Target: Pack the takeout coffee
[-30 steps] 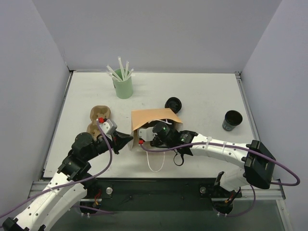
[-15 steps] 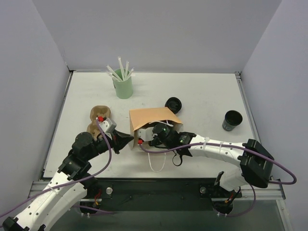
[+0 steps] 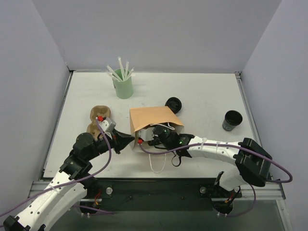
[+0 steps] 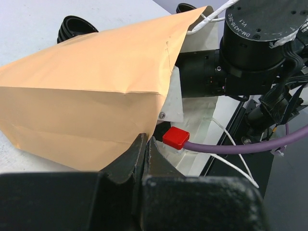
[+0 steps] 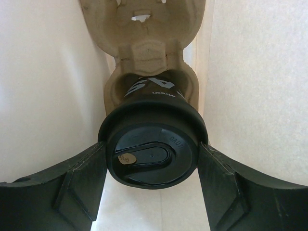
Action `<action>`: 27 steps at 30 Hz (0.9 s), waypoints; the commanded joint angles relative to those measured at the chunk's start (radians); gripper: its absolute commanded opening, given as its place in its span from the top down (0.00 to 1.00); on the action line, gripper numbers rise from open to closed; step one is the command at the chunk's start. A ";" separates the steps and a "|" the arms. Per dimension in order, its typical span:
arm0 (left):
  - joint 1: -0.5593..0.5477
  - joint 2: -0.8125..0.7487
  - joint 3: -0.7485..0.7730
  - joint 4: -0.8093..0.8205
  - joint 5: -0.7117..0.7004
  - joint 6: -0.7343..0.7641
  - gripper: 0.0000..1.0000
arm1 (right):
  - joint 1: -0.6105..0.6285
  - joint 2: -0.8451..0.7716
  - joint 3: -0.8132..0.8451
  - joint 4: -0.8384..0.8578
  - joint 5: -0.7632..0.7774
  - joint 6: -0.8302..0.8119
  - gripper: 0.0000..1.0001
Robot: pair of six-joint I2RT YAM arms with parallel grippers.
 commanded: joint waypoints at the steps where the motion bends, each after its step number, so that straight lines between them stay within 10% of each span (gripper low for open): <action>1: -0.003 -0.003 0.006 0.056 0.018 -0.038 1.00 | -0.014 0.011 -0.026 0.074 0.033 0.031 0.57; 27: -0.003 0.011 0.016 0.053 0.007 -0.064 1.00 | -0.046 0.032 0.037 -0.077 -0.021 0.134 0.43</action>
